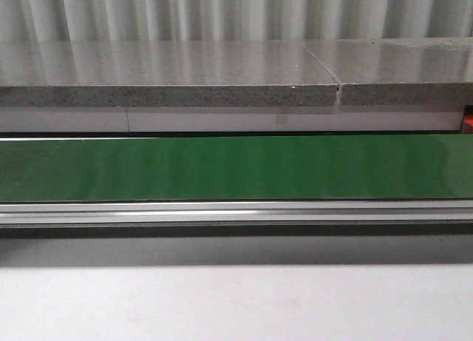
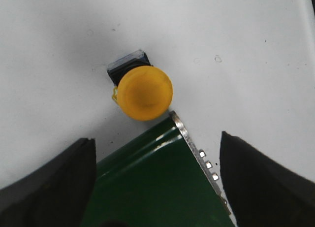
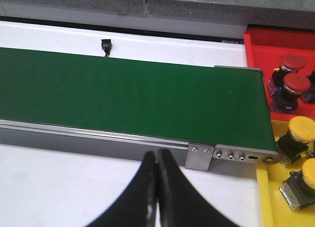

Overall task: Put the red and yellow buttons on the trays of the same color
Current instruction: 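Move the left gripper down over a yellow button on the table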

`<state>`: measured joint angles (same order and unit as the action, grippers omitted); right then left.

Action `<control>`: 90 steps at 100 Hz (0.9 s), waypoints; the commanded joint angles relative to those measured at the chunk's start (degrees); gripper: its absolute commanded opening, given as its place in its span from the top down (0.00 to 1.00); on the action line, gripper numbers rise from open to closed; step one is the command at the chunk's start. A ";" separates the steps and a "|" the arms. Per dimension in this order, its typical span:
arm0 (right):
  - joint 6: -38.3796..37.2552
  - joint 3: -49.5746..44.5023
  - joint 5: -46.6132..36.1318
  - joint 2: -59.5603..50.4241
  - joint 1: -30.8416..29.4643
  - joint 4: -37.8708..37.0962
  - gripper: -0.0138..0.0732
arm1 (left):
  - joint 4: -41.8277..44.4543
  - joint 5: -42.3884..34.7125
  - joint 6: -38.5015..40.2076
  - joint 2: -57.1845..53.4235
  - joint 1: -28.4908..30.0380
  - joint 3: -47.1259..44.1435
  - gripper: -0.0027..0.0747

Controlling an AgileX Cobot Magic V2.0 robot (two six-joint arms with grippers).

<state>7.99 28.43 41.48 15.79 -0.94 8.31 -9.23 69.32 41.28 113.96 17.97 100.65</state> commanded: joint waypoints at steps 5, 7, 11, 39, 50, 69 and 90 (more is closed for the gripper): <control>0.47 1.40 -3.76 0.48 0.07 0.24 0.92 | -1.27 -1.75 1.24 -0.65 0.06 1.90 0.30; 0.47 1.40 -3.76 0.48 0.07 0.24 0.92 | -1.27 -1.90 1.24 -0.54 0.06 1.90 0.30; 0.47 1.40 -3.76 0.48 0.07 0.24 0.92 | -1.27 -2.02 1.24 0.31 0.06 1.90 0.30; 0.47 1.40 -3.76 0.48 0.07 0.24 0.92 | -2.00 -4.70 1.24 2.98 0.06 1.94 0.30; 0.47 1.40 -3.76 0.48 0.07 0.24 0.92 | -2.53 -4.88 1.24 4.36 0.06 1.94 0.30; 0.47 1.40 -3.76 0.48 0.07 0.24 0.92 | -2.42 -5.49 1.24 4.83 0.06 1.94 0.32; 0.47 1.40 -3.76 0.48 0.07 0.24 0.92 | -2.42 -5.74 0.89 4.83 0.06 1.94 0.56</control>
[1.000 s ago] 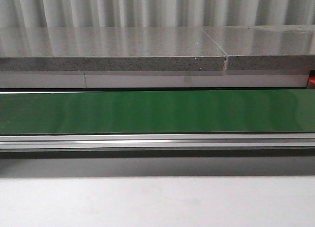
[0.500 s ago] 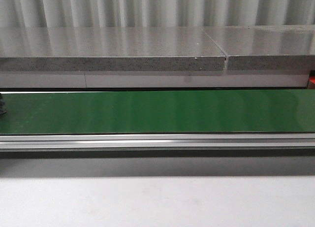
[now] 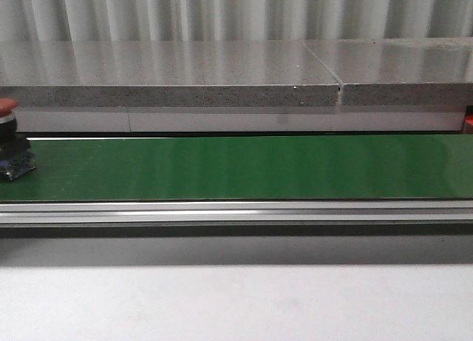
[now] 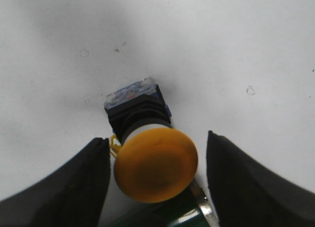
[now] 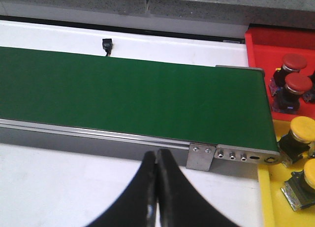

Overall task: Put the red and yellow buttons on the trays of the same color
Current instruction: 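Move the left gripper down over a yellow button on the table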

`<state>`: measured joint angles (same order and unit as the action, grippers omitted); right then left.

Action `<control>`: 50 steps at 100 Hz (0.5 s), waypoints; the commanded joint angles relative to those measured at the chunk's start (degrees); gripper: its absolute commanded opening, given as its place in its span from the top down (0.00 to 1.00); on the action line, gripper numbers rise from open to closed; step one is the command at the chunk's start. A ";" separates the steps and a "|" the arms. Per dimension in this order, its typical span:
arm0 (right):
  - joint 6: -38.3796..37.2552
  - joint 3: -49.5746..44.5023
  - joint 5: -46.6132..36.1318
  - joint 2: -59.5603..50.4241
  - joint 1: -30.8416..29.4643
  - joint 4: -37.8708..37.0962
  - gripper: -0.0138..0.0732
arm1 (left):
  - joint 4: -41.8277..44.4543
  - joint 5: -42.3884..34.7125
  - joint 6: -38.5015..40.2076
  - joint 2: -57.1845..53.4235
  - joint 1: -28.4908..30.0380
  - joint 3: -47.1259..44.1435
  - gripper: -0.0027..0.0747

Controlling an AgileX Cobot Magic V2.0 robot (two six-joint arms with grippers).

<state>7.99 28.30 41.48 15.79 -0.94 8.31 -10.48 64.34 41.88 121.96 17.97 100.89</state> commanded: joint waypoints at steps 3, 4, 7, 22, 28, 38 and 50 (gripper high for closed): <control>0.47 1.53 -3.76 0.48 0.07 0.24 0.92 | -1.17 -0.84 -0.17 -3.16 0.06 1.70 0.60; 0.47 1.53 -3.76 0.48 0.07 0.24 0.92 | -1.17 -0.84 -0.28 -3.16 0.06 1.70 0.61; 0.47 1.53 -3.76 0.48 0.07 0.24 0.92 | -1.17 -0.84 -0.91 -3.16 0.06 1.70 0.63; 0.47 1.53 -3.76 0.48 0.07 0.24 0.92 | -1.17 -0.62 -2.58 -3.38 0.06 1.70 0.67; 0.47 1.53 -3.76 0.48 0.07 0.24 0.92 | -1.17 -0.88 -4.47 -3.80 0.06 1.80 0.67; 0.47 1.53 -3.76 0.48 0.07 0.24 0.92 | -1.17 -0.86 -8.65 -5.38 0.06 1.80 0.67; 0.47 1.53 -3.76 0.48 0.07 0.24 0.92 | -1.30 -0.68 -15.44 -7.75 0.96 1.85 0.67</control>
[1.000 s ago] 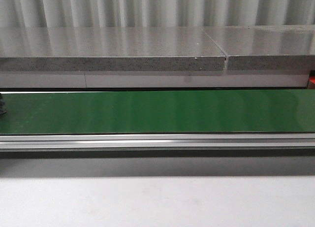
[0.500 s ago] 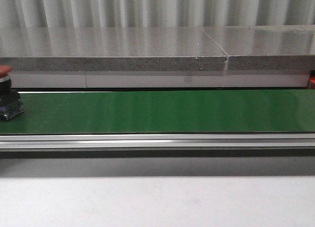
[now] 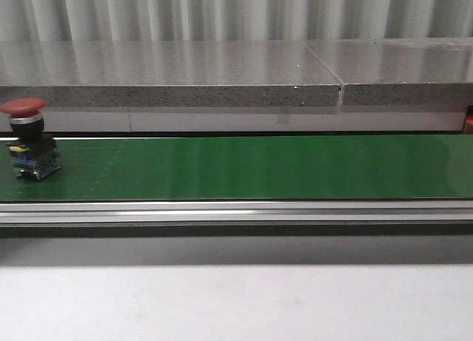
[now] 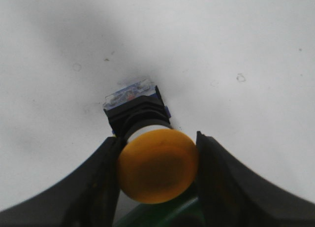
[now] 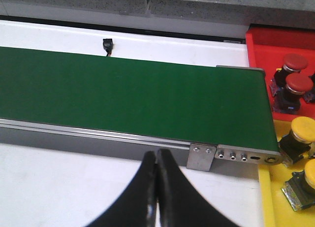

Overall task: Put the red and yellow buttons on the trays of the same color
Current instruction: 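Move the left gripper down over a yellow button on the table, then grasp the yellow button with the left gripper and carry it over the belt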

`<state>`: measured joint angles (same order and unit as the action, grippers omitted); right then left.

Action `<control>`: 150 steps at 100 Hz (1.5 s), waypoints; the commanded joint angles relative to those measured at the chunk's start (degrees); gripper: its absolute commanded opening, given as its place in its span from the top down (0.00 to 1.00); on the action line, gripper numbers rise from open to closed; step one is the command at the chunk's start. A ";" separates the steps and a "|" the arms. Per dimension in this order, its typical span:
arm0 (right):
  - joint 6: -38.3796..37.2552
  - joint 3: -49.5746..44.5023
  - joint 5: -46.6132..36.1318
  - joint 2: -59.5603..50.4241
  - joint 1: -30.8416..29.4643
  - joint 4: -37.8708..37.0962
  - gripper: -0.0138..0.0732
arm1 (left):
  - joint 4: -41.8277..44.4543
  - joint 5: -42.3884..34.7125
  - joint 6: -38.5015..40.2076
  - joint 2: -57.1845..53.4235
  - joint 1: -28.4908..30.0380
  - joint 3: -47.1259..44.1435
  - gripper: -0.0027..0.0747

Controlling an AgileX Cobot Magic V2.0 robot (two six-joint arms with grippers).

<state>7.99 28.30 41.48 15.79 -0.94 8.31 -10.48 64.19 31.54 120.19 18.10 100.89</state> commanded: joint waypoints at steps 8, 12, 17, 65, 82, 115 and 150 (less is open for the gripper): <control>0.47 1.53 -3.76 0.48 0.07 0.24 0.92 | -1.86 1.05 -10.98 -7.65 1.13 1.93 0.67; 0.47 1.53 -3.76 0.48 0.07 0.24 0.92 | -1.12 2.12 -13.98 -8.61 1.25 1.93 0.67; 0.47 1.53 -3.76 0.48 0.07 0.24 0.92 | -0.44 3.60 -16.67 -9.65 1.25 1.93 0.67; 0.47 1.53 -3.76 0.48 0.07 0.24 0.92 | -0.27 8.70 -28.74 -19.83 -2.71 -1.11 0.67; 0.47 1.53 -3.76 0.48 0.07 0.24 0.92 | -1.27 8.70 -31.17 -23.95 -5.12 -8.42 0.67; 0.47 1.53 -3.76 0.48 0.07 0.24 0.92 | -1.14 7.62 -31.54 -24.37 -6.81 -15.97 0.67; 0.47 1.53 -3.76 0.48 0.07 0.24 0.92 | -1.26 7.62 -31.54 -22.83 -6.81 -15.84 0.59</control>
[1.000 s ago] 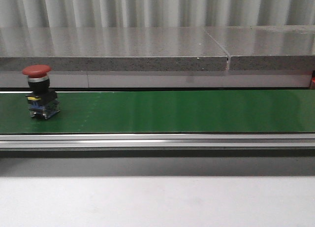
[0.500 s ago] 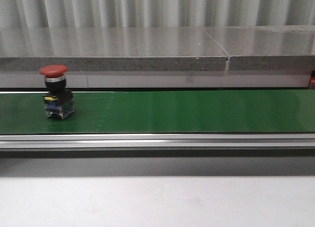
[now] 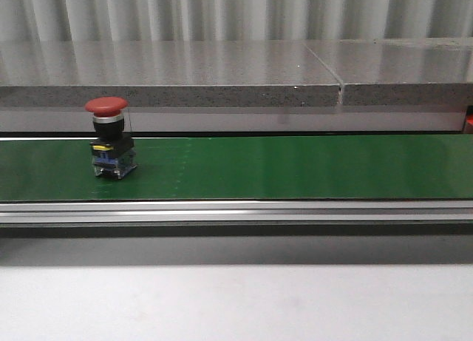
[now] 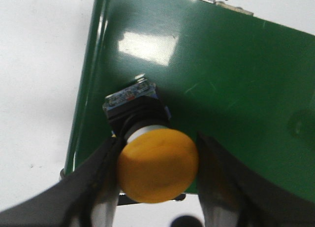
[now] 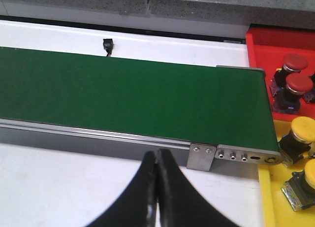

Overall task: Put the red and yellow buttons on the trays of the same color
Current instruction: 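Grasp the yellow button with the left gripper and carry it over the belt, then lower the yellow button onto the belt and open the left gripper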

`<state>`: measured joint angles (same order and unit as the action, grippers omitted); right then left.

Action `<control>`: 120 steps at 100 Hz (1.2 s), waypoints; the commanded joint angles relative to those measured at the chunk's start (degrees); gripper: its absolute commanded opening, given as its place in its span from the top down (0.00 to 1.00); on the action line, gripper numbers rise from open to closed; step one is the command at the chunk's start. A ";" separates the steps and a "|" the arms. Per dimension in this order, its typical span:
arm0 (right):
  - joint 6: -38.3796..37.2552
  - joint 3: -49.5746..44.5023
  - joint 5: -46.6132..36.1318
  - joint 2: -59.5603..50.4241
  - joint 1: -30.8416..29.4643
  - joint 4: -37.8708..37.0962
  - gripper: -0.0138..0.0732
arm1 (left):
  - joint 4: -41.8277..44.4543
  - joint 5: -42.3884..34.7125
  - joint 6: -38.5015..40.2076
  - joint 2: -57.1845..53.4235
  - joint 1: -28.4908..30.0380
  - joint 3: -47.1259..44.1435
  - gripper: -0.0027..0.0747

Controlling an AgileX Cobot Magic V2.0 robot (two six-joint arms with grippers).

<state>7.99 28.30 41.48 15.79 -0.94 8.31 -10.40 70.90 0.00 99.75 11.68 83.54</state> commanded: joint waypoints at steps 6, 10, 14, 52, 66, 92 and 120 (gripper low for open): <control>0.47 1.53 -3.76 0.48 0.07 0.24 0.92 | -1.54 0.61 0.00 -2.39 -0.39 1.64 0.47; 0.47 1.53 -3.76 0.48 0.07 0.24 0.92 | -1.58 0.45 0.00 -2.49 -0.39 1.88 0.40; 0.47 1.53 -3.76 0.48 0.07 0.24 0.92 | -1.58 0.45 0.00 -2.49 -0.39 2.12 0.33; 0.47 1.53 -3.76 0.48 0.07 0.24 0.92 | -2.22 -6.31 -6.89 -9.78 -1.62 2.95 0.53; 0.47 1.53 -3.76 0.48 0.07 0.24 0.92 | -2.75 -8.16 -10.19 -13.68 -4.17 1.83 0.88; 0.47 1.53 -3.76 0.48 0.07 0.24 0.92 | -2.75 -14.14 -13.68 -20.08 -11.17 -3.10 0.99; 0.47 1.53 -3.76 0.48 0.07 0.24 0.92 | -2.75 -25.15 -18.87 -31.82 -16.63 -16.40 0.99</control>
<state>7.99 28.30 41.48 15.79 -0.94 8.31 -11.83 51.55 -17.61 72.81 -3.84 69.13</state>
